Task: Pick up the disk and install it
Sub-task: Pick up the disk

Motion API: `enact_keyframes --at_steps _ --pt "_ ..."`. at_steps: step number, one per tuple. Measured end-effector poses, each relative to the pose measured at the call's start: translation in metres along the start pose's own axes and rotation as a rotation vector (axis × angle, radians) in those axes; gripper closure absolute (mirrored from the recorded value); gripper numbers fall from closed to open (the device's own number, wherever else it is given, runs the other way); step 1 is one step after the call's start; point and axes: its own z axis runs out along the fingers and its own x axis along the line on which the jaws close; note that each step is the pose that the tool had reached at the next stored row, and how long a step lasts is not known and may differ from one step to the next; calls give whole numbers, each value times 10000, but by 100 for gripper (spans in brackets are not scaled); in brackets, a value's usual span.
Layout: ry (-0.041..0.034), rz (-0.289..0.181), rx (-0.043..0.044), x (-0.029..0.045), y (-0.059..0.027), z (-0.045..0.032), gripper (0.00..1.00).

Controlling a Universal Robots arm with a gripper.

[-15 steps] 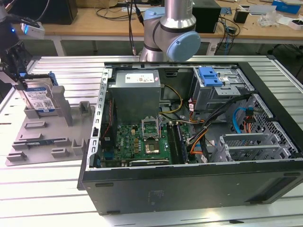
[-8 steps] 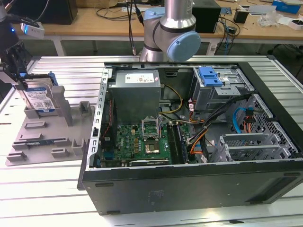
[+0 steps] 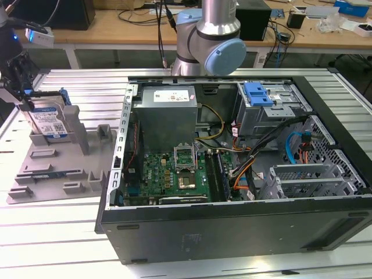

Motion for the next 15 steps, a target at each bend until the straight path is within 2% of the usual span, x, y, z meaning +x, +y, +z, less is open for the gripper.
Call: enact_keyframes --at_steps 15 --pt "1 77 24 2 -34 1 55"
